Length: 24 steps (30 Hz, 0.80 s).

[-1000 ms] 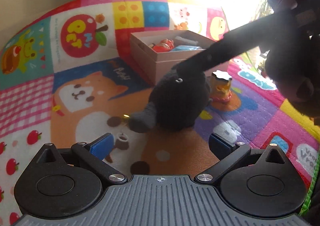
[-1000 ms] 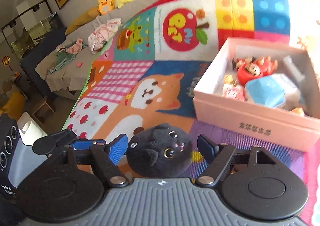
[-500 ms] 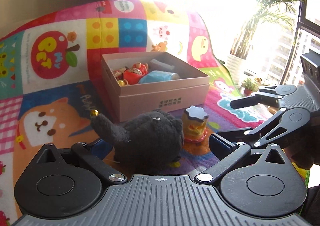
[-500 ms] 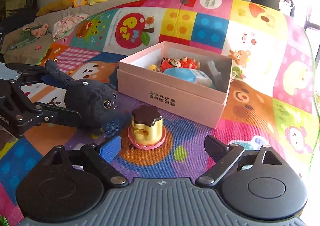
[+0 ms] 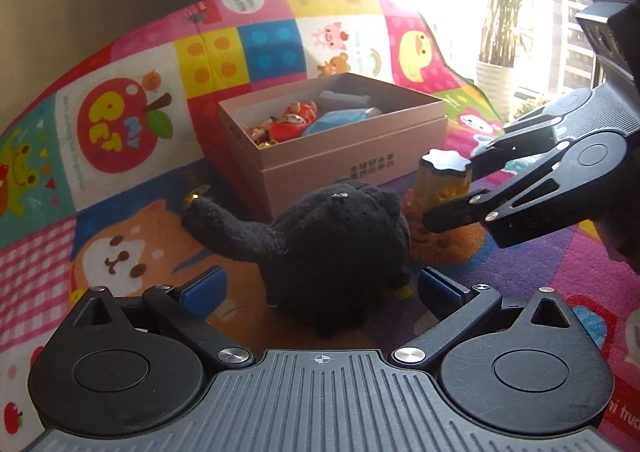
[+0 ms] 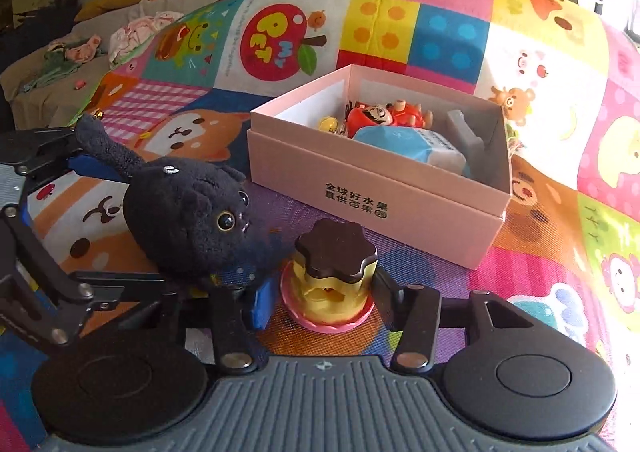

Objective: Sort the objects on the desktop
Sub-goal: 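Grasp the yellow pudding toy with the right tool while the left tool holds the cat, then carry the pudding toy into the pink box with the right tool while the left tool carries the cat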

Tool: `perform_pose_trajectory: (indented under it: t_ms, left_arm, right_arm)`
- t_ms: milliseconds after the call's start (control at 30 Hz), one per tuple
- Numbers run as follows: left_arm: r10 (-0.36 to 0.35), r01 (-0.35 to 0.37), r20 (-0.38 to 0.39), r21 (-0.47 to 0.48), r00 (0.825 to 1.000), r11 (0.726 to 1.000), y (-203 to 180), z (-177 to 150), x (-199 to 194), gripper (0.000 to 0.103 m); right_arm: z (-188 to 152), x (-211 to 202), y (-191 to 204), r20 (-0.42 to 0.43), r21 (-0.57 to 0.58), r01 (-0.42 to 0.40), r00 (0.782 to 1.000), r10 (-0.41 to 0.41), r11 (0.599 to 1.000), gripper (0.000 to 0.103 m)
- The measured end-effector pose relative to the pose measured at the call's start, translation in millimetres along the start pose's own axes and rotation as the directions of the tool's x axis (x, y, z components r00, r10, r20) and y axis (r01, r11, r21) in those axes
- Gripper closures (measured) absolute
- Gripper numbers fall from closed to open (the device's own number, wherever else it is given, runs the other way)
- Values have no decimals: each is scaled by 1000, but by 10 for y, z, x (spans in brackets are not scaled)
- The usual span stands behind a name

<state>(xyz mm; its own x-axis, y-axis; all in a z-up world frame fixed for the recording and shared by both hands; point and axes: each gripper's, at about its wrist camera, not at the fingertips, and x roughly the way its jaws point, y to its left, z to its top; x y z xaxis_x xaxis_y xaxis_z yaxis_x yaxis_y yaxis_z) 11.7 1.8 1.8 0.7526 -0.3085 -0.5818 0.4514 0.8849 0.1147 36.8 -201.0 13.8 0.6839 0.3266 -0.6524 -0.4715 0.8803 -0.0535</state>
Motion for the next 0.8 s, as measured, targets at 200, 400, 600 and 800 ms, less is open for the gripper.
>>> perform_pose_trajectory:
  t_ms: [200, 400, 600, 800]
  left_arm:
    - [-7, 9, 20, -60, 1000, 998, -17, 100, 160, 2]
    - [32, -32, 10, -14, 999, 999, -177, 115, 39, 19]
    - [33, -31, 76, -25, 997, 999, -170, 446, -222, 19]
    - [77, -33, 228, -191, 971, 981, 122, 1217, -208, 19]
  right_arm:
    - [-109, -257, -102, -16, 11, 14, 1000, -14, 1000, 53]
    - [-181, -469, -168, -27, 4, 24, 999, -24, 1000, 53]
    - [31, -839, -369, 87, 77, -3, 996, -3, 997, 53]
    - [184, -988, -509, 189, 110, 11, 981, -32, 994, 53]
